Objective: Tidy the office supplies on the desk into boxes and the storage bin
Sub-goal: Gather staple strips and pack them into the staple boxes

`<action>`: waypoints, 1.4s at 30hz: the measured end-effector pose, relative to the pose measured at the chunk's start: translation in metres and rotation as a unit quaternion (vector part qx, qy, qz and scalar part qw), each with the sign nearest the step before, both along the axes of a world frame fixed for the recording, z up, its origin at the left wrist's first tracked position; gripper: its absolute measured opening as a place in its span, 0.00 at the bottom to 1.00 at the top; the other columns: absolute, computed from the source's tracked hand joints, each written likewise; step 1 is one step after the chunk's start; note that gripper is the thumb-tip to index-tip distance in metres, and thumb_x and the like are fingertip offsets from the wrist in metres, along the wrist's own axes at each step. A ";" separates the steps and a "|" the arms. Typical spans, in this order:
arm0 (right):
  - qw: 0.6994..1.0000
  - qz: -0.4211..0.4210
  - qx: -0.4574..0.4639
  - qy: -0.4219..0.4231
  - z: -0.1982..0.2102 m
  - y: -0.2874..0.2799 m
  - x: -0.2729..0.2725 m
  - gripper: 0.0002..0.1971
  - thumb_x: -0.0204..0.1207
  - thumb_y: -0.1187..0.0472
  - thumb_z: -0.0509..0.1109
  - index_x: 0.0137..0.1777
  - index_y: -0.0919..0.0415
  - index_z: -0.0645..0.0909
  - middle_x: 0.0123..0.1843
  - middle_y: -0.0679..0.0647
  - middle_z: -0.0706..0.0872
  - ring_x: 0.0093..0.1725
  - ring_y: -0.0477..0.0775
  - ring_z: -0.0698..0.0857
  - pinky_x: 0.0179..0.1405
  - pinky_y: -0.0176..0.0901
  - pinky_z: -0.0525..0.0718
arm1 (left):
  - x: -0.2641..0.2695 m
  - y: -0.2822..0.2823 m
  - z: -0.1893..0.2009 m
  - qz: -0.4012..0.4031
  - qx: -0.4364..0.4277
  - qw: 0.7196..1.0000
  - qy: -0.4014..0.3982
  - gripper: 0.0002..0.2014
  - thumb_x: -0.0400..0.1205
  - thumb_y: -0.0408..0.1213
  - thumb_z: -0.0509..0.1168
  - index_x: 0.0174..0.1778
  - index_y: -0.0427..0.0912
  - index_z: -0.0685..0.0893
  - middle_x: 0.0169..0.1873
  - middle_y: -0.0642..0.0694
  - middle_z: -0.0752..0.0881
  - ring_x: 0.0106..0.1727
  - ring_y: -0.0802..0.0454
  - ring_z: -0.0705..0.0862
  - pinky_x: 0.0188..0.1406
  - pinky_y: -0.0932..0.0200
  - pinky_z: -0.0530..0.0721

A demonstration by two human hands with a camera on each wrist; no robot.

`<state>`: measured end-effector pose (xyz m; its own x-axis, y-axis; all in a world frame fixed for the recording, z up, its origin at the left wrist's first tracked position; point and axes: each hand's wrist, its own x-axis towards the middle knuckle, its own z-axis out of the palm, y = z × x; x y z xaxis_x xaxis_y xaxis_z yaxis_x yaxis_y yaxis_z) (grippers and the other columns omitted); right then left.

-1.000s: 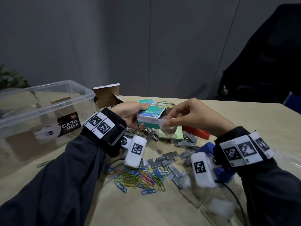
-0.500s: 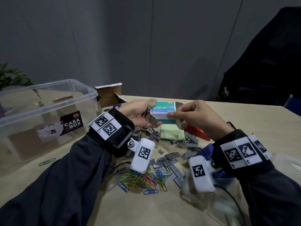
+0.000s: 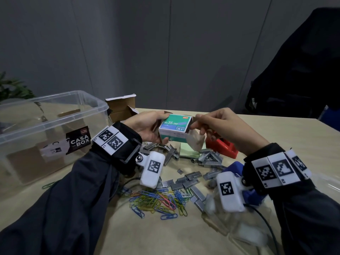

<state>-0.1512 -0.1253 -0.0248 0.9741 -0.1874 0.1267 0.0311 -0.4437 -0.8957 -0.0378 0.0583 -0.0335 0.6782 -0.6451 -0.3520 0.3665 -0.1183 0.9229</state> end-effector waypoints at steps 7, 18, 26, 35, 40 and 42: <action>0.988 -0.008 -0.135 -0.071 0.001 -0.004 0.000 0.04 0.73 0.52 0.78 0.43 0.49 0.93 0.33 0.47 0.88 0.31 0.38 0.78 0.30 0.32 0.74 | 0.006 -0.003 -0.012 0.025 0.008 1.000 0.007 0.19 0.87 0.52 0.54 0.58 0.41 0.81 0.41 0.44 0.89 0.36 0.50 0.87 0.43 0.53 0.78; 0.992 -0.023 -0.127 0.013 -0.003 0.001 0.003 0.17 0.81 0.44 0.68 0.46 0.55 0.93 0.38 0.50 0.91 0.30 0.42 0.79 0.34 0.40 0.76 | -0.001 -0.006 -0.013 0.007 -0.012 1.000 0.014 0.17 0.89 0.48 0.54 0.64 0.41 0.78 0.50 0.41 0.89 0.42 0.46 0.90 0.35 0.49 0.90; 0.997 -0.032 -0.014 0.064 -0.008 -0.012 0.005 0.11 0.84 0.56 0.68 0.47 0.59 0.89 0.32 0.43 0.87 0.27 0.39 0.76 0.21 0.27 0.72 | -0.013 -0.014 -0.010 -0.013 -0.031 0.999 -0.009 0.11 0.89 0.42 0.55 0.60 0.41 0.79 0.52 0.39 0.88 0.51 0.42 0.87 0.44 0.43 0.88; 0.984 0.068 -0.163 -0.002 0.009 -0.008 -0.007 0.09 0.80 0.60 0.73 0.54 0.47 0.91 0.44 0.51 0.90 0.33 0.34 0.80 0.32 0.24 0.73 | 0.002 -0.009 -0.017 0.035 0.026 0.993 -0.109 0.19 0.85 0.54 0.57 0.52 0.40 0.80 0.35 0.44 0.87 0.29 0.55 0.86 0.18 0.64 0.80; 0.962 0.094 -0.240 -0.086 0.010 0.004 -0.010 0.10 0.70 0.55 0.82 0.52 0.45 0.92 0.34 0.49 0.88 0.25 0.39 0.75 0.25 0.24 0.69 | 0.002 -0.001 -0.011 0.013 0.037 0.994 -0.105 0.24 0.84 0.57 0.56 0.57 0.38 0.80 0.31 0.42 0.87 0.23 0.53 0.85 0.16 0.65 0.80; 0.951 0.094 -0.273 -0.107 0.010 0.008 -0.009 0.12 0.69 0.53 0.83 0.52 0.42 0.92 0.28 0.48 0.85 0.25 0.42 0.75 0.27 0.30 0.70 | 0.001 0.002 -0.009 0.006 0.051 0.992 -0.115 0.27 0.83 0.59 0.56 0.61 0.37 0.80 0.29 0.42 0.87 0.22 0.52 0.85 0.16 0.63 0.81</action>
